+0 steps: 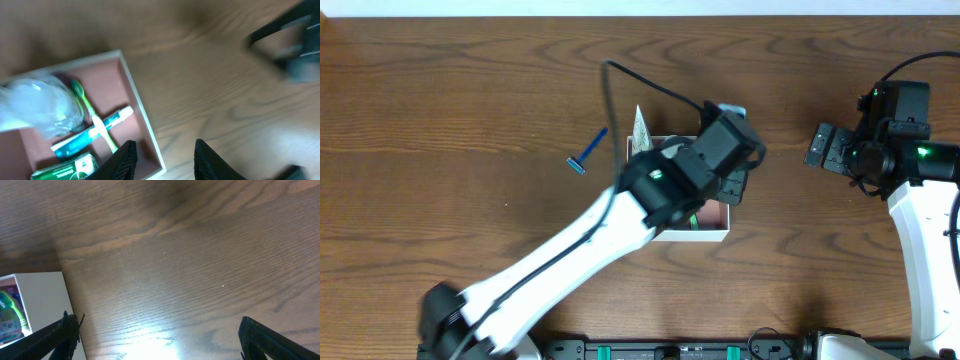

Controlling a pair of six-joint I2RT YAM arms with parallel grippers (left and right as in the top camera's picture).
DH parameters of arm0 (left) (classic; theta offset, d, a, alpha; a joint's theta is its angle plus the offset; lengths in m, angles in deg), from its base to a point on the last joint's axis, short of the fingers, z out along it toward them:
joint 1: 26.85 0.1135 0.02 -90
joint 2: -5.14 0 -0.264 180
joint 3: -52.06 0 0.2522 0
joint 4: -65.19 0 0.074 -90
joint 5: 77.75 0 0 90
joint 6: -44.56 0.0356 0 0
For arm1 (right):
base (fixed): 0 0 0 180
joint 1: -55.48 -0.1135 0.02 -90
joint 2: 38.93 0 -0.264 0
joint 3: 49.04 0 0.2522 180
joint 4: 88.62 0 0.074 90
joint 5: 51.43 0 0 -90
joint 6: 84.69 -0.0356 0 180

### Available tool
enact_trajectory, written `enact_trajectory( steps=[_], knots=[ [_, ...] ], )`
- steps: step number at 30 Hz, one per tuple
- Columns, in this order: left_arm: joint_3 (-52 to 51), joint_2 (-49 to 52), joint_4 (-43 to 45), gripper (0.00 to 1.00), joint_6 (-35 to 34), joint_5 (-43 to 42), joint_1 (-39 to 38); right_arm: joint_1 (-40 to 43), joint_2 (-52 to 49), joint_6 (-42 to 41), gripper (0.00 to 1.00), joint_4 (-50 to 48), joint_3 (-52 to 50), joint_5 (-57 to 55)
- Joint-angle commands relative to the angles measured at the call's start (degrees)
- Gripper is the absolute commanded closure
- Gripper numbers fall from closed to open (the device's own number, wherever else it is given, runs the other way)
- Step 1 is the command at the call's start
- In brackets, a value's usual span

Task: Pack container
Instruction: 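Carry the toothbrush with the left gripper into the box and release, then withdraw the left gripper and move it over the blue razor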

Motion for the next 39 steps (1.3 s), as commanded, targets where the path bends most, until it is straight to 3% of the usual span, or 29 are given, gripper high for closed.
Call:
enact_trajectory(
  steps=[1,7,10,15,24,32,39],
  knots=[
    [2.1,-7.1,-1.9,0.61,4.6,1.3,-0.1,0.1,0.0,-0.7,0.01,0.0,0.7,0.0],
    [2.1,-15.8,-10.1,0.54,3.9,16.9,1.7,0.1,0.0,-0.7,0.01,0.0,0.7,0.0],
    [2.1,-17.5,-14.7,0.52,2.4,20.3,6.0,0.1,0.0,-0.7,0.01,0.0,0.7,0.0],
    [1.3,-16.4,-19.4,0.51,-0.2,18.9,17.9,0.1,0.0,-0.7,0.01,0.0,0.7,0.0],
    [-0.2,-6.0,-16.7,0.51,2.5,13.4,36.0,0.1,0.0,-0.7,0.01,0.0,0.7,0.0],
    [-0.2,8.7,-15.1,0.46,17.1,6.3,40.6,0.1,0.0,-0.7,0.01,0.0,0.7,0.0],
    [-0.2,17.5,-10.4,0.36,24.6,1.2,40.9,0.1,0.0,-0.7,0.01,0.0,0.7,0.0]
  ],
)
